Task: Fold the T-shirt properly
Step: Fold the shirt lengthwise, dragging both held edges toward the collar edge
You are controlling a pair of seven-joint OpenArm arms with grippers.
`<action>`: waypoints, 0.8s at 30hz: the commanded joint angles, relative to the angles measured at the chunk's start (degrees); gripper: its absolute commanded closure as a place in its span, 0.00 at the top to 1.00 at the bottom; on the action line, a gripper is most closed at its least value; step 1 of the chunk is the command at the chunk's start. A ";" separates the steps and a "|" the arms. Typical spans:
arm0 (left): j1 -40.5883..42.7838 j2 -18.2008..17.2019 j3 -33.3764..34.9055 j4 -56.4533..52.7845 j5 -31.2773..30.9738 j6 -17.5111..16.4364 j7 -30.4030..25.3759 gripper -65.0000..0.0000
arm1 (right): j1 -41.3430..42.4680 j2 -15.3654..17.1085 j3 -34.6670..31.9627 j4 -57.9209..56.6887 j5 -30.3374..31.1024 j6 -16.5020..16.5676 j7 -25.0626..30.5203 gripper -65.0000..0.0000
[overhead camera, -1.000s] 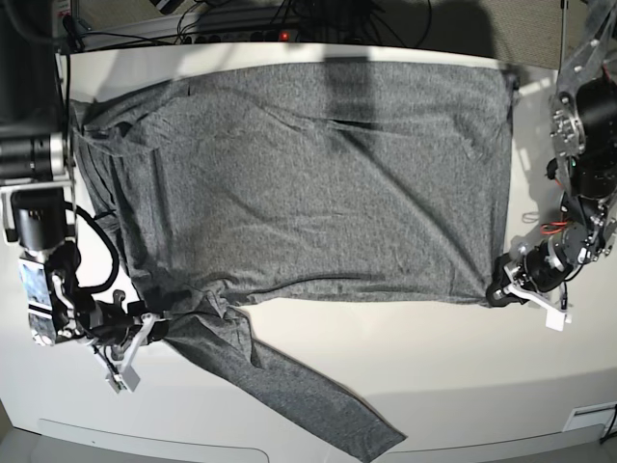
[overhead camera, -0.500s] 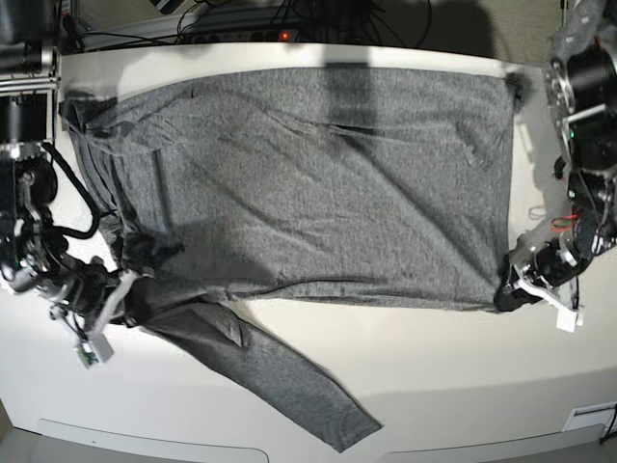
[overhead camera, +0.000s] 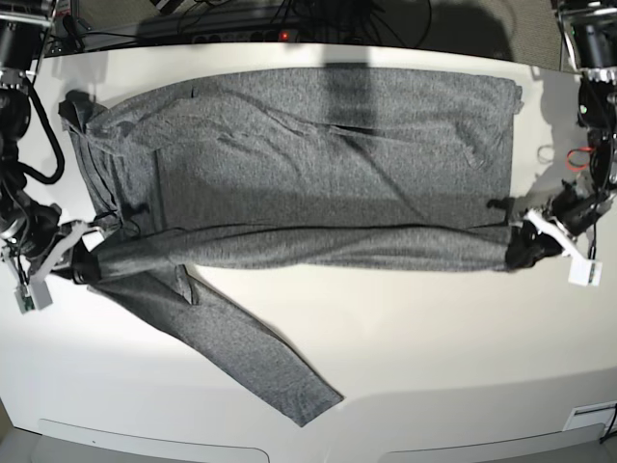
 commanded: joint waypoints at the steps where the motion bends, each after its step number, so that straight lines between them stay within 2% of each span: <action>1: 0.15 -1.44 -0.42 2.05 -1.05 0.11 -0.92 0.00 | -0.13 1.11 1.18 1.62 0.70 0.37 1.11 0.00; 7: 5.62 -2.21 -1.64 5.44 -1.03 1.25 -0.48 0.00 | -6.23 1.11 3.85 3.02 3.76 0.37 0.74 0.00; 15: 11.69 -2.19 -5.70 5.51 0.13 1.18 -0.31 0.00 | -13.22 0.96 4.02 3.02 3.58 0.42 1.22 0.00; 24: 16.85 -1.73 -5.70 5.51 0.50 0.76 -0.79 0.00 | -17.66 0.96 4.02 2.91 -1.79 0.37 1.22 0.00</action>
